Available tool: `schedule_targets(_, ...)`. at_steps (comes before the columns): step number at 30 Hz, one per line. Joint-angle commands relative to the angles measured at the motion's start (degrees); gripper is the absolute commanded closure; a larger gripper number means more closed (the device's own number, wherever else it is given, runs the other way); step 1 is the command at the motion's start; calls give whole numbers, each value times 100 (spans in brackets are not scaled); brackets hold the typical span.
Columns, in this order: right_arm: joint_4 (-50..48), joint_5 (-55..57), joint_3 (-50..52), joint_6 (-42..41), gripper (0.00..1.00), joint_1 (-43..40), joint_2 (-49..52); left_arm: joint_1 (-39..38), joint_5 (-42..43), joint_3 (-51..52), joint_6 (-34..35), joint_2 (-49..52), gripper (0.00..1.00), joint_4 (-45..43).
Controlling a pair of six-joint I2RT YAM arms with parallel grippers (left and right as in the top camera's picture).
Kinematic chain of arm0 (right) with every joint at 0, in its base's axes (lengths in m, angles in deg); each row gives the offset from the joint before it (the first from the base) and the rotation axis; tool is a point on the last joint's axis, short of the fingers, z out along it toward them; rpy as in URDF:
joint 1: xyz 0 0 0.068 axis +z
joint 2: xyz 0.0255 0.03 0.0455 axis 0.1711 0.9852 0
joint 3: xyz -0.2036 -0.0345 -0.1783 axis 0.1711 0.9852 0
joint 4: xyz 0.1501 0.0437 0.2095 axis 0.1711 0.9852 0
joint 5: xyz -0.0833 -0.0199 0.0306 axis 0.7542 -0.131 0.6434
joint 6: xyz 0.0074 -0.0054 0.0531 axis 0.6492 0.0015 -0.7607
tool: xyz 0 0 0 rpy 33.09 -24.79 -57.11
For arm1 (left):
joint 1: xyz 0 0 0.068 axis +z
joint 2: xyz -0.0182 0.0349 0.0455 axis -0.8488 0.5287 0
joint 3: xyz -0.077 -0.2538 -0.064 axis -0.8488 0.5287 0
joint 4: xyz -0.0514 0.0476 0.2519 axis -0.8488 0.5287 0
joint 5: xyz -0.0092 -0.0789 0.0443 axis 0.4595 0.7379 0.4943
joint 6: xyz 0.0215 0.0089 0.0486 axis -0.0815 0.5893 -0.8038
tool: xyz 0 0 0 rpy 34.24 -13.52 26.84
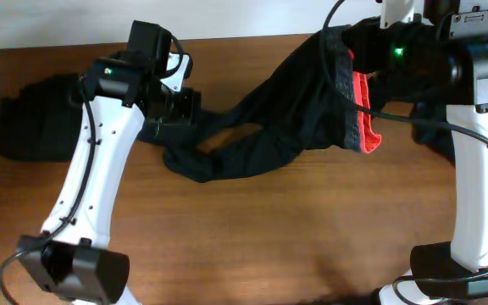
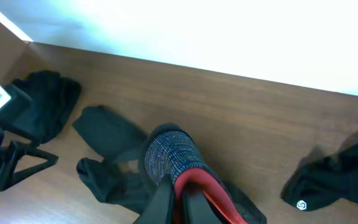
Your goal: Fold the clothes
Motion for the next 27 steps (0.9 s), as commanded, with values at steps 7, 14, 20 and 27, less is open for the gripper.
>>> schedule_targets(7,-229,153,-203,-55,96,-24,-181,-136,98,15,-584,1209,44,-278)
schedule_targets(14,-396,350,-533,-52,96,-24,-184,-162,385,17,-905,1237,44,-466)
schedule_targets(20,-409,348,-531,-52,96,-24,-173,-203,393,352,-1478,1331,44,-920)
schedule_targets(27,-321,345,-527,-52,96,-17,-173,-310,389,962,-1725,1539,44,-1766)
